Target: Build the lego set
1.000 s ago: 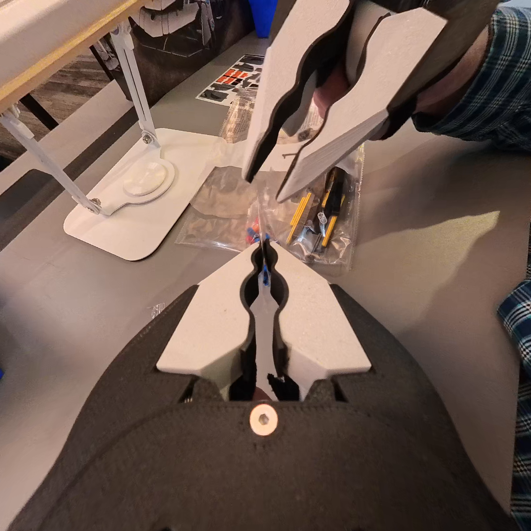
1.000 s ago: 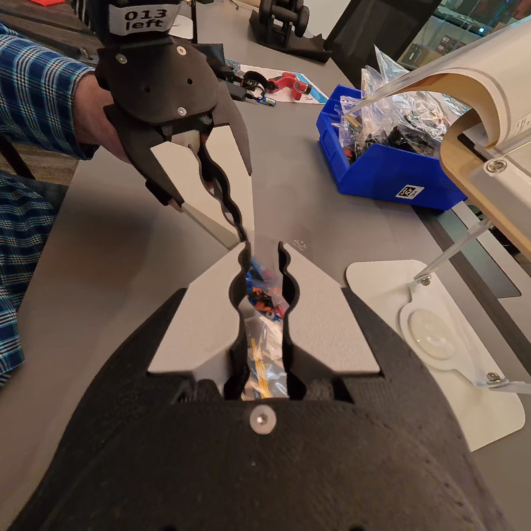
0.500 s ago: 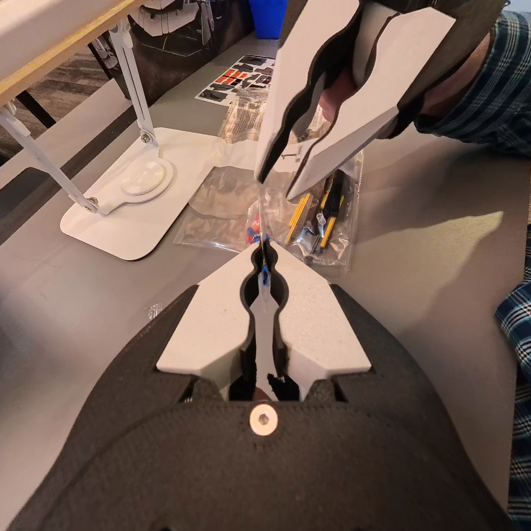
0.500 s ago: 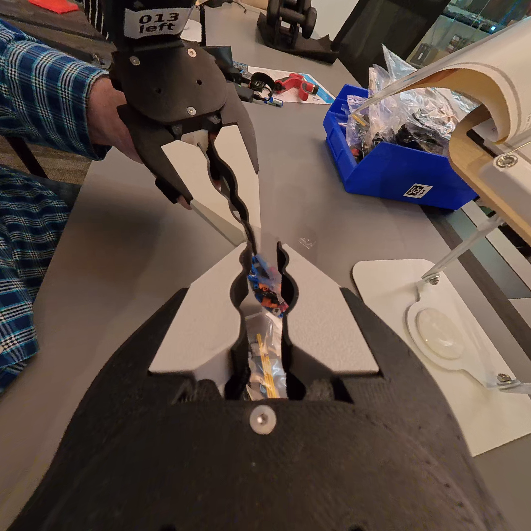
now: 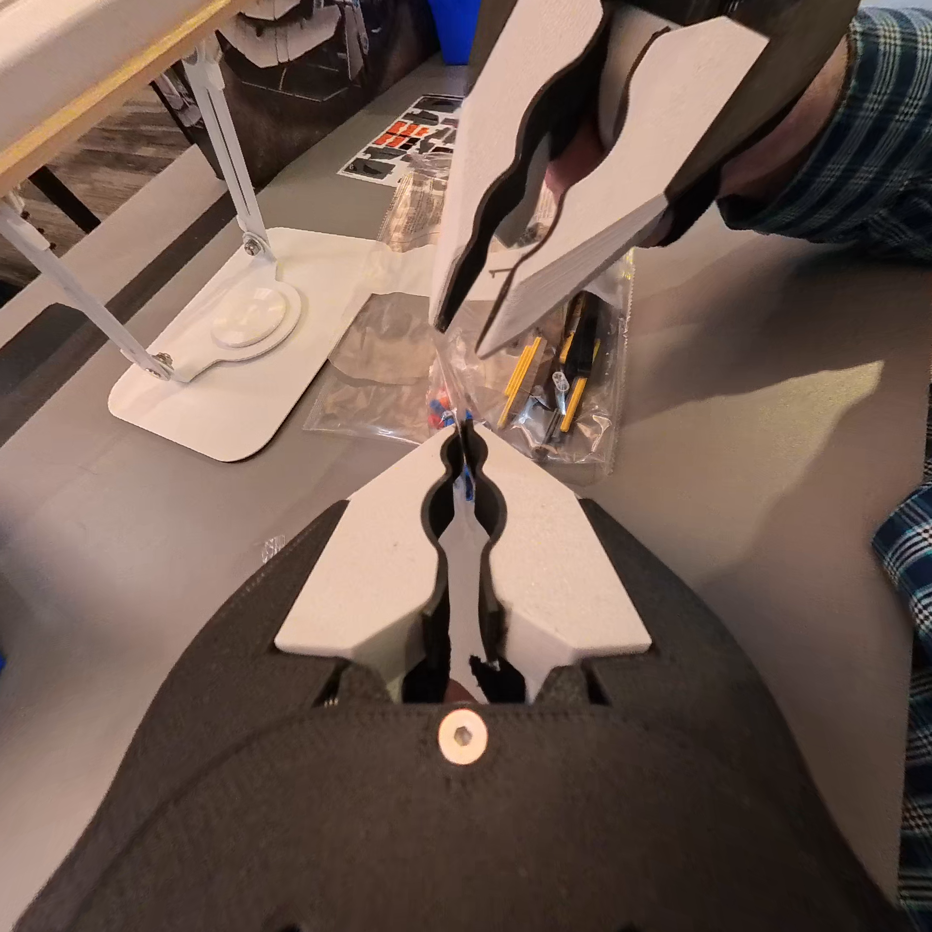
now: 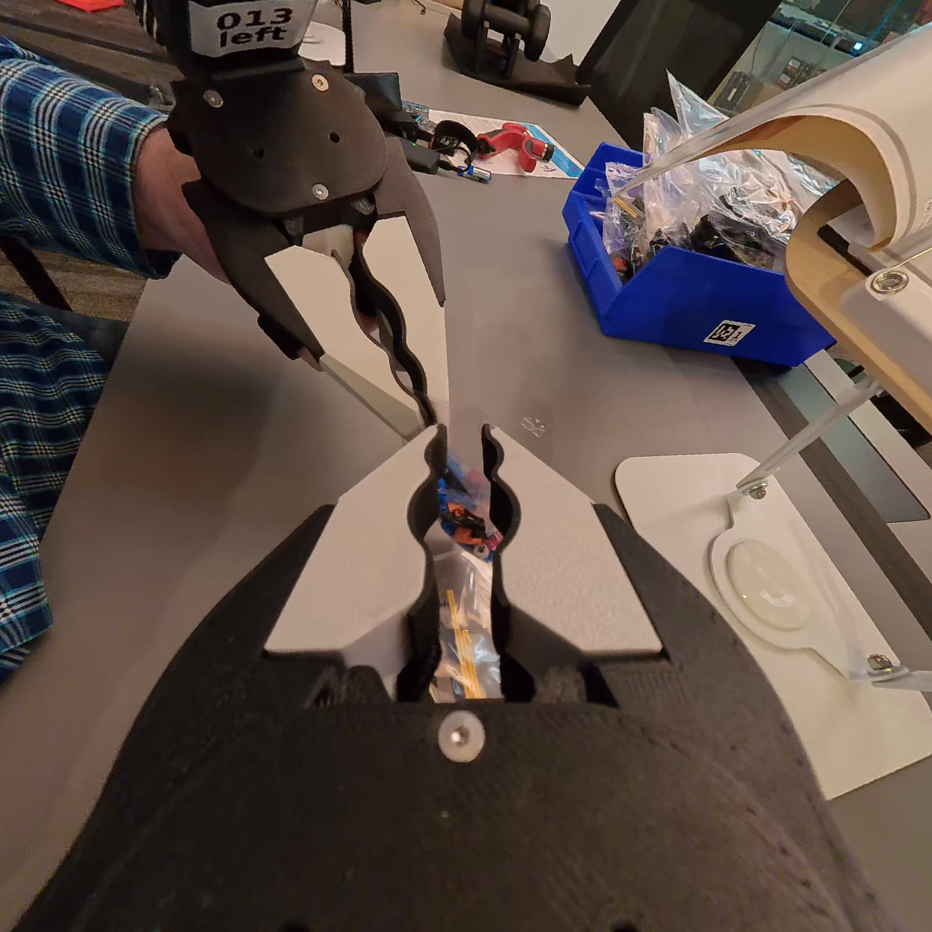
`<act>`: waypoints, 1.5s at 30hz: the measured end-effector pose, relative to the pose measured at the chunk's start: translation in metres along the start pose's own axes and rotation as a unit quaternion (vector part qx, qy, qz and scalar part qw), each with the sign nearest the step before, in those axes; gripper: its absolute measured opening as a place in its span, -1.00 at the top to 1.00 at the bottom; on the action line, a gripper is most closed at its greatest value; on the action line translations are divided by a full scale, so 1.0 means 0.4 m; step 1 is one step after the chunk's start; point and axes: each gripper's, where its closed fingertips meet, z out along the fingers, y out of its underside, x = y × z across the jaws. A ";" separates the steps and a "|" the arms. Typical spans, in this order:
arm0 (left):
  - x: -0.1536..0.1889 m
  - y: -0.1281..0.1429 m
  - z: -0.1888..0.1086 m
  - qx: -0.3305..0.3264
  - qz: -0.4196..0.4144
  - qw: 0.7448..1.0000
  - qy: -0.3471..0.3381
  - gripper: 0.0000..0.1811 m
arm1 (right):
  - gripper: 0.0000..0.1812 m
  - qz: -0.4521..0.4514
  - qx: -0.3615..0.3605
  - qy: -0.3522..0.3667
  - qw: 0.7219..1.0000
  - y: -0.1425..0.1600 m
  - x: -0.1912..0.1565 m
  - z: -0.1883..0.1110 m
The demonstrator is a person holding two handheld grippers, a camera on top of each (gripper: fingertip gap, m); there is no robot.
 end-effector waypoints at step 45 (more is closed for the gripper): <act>0.004 -0.062 -0.041 -0.009 -0.162 0.974 0.161 0.77 | 1.00 -0.084 -0.019 -0.004 0.996 0.005 -0.064 0.007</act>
